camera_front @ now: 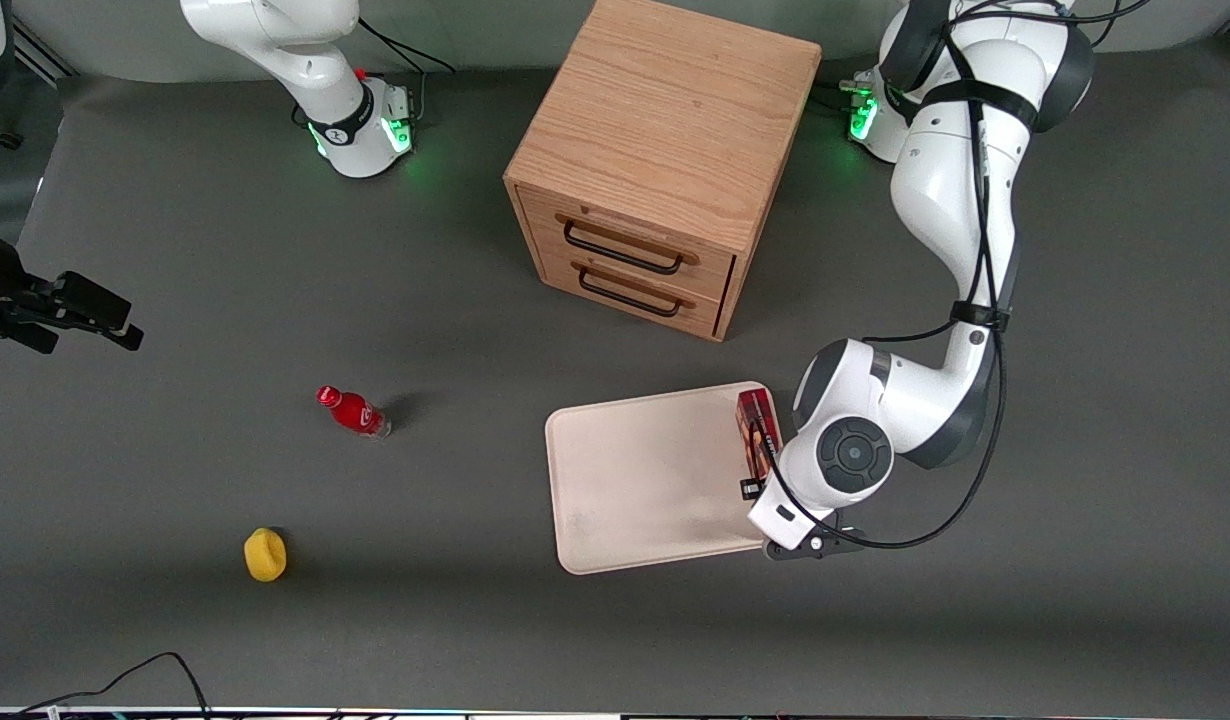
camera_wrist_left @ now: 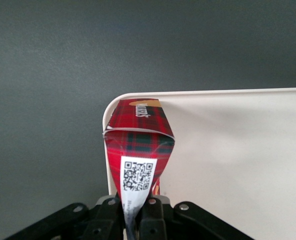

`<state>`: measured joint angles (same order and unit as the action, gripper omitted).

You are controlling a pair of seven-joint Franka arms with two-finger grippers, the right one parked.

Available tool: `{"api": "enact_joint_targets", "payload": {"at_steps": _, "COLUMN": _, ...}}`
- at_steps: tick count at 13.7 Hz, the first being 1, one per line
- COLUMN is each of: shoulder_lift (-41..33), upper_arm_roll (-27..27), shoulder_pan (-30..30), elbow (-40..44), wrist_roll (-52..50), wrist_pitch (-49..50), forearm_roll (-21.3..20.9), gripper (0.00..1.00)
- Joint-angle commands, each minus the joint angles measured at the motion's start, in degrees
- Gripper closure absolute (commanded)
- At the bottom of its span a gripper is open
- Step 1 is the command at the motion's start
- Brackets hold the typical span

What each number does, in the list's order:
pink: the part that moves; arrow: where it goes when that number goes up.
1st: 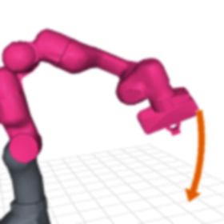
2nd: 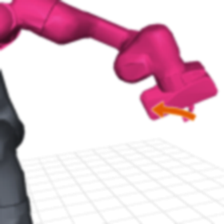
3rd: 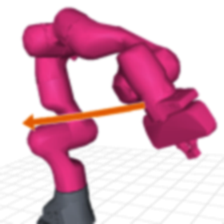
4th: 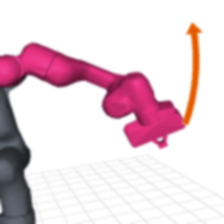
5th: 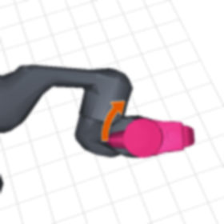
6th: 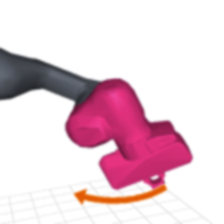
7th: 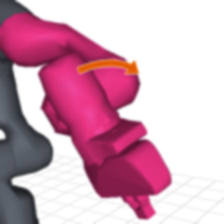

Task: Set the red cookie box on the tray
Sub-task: 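Carry the box over the white tray and lower it inside, then open the left gripper to release the box on the tray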

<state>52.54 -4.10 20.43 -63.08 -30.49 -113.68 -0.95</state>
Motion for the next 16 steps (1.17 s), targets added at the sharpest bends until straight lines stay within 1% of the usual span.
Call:
{"api": "enact_joint_targets", "payload": {"at_steps": 1, "shoulder_lift": 0.11, "upper_arm_roll": 0.76, "shoulder_pan": 0.84, "elbow": -0.20, "wrist_roll": -1.86, "wrist_pitch": -1.01, "forearm_roll": -0.46, "gripper": 0.00}}
{"api": "enact_joint_targets", "payload": {"at_steps": 4, "shoulder_lift": -0.24, "upper_arm_roll": 0.76, "shoulder_pan": 0.66, "elbow": -0.29, "wrist_roll": -1.77, "wrist_pitch": -0.93, "forearm_roll": -0.46, "gripper": 0.00}}
{"api": "enact_joint_targets", "payload": {"at_steps": 6, "shoulder_lift": -1.55, "upper_arm_roll": 0.85, "shoulder_pan": -0.21, "elbow": 0.15, "wrist_roll": -1.50, "wrist_pitch": 1.52, "forearm_roll": 0.41, "gripper": 0.00}}
{"api": "enact_joint_targets", "payload": {"at_steps": 8, "shoulder_lift": -3.84, "upper_arm_roll": 0.58, "shoulder_pan": -2.14, "elbow": 1.46, "wrist_roll": -1.07, "wrist_pitch": 8.36, "forearm_roll": 0.42, "gripper": 0.00}}
{"api": "enact_joint_targets", "payload": {"at_steps": 10, "shoulder_lift": -8.30, "upper_arm_roll": 0.93, "shoulder_pan": -3.72, "elbow": 1.56, "wrist_roll": -0.45, "wrist_pitch": 13.11, "forearm_roll": 0.16, "gripper": 0.00}}
{"api": "enact_joint_targets", "payload": {"at_steps": 11, "shoulder_lift": -10.68, "upper_arm_roll": 0.85, "shoulder_pan": -5.56, "elbow": 1.21, "wrist_roll": 1.73, "wrist_pitch": 16.01, "forearm_roll": 0.15, "gripper": 0.00}}
{"api": "enact_joint_targets", "payload": {"at_steps": 12, "shoulder_lift": -13.05, "upper_arm_roll": 0.67, "shoulder_pan": -7.67, "elbow": 0.77, "wrist_roll": 6.45, "wrist_pitch": 19.17, "forearm_roll": 0.42, "gripper": 0.00}}
{"api": "enact_joint_targets", "payload": {"at_steps": 13, "shoulder_lift": -15.43, "upper_arm_roll": 0.67, "shoulder_pan": -9.08, "elbow": -0.37, "wrist_roll": 11.63, "wrist_pitch": 21.81, "forearm_roll": 1.72, "gripper": 0.00}}
{"api": "enact_joint_targets", "payload": {"at_steps": 14, "shoulder_lift": -18.15, "upper_arm_roll": 0.84, "shoulder_pan": -11.36, "elbow": -2.38, "wrist_roll": 15.60, "wrist_pitch": 23.84, "forearm_roll": 3.30, "gripper": 0.00}}
{"api": "enact_joint_targets", "payload": {"at_steps": 15, "shoulder_lift": -20.96, "upper_arm_roll": 0.76, "shoulder_pan": -13.99, "elbow": -4.66, "wrist_roll": 18.77, "wrist_pitch": 24.99, "forearm_roll": 3.75, "gripper": 0.00}}
{"api": "enact_joint_targets", "payload": {"at_steps": 16, "shoulder_lift": -23.69, "upper_arm_roll": 0.85, "shoulder_pan": -15.32, "elbow": -6.95, "wrist_roll": 22.02, "wrist_pitch": 26.39, "forearm_roll": 3.76, "gripper": 0.00}}
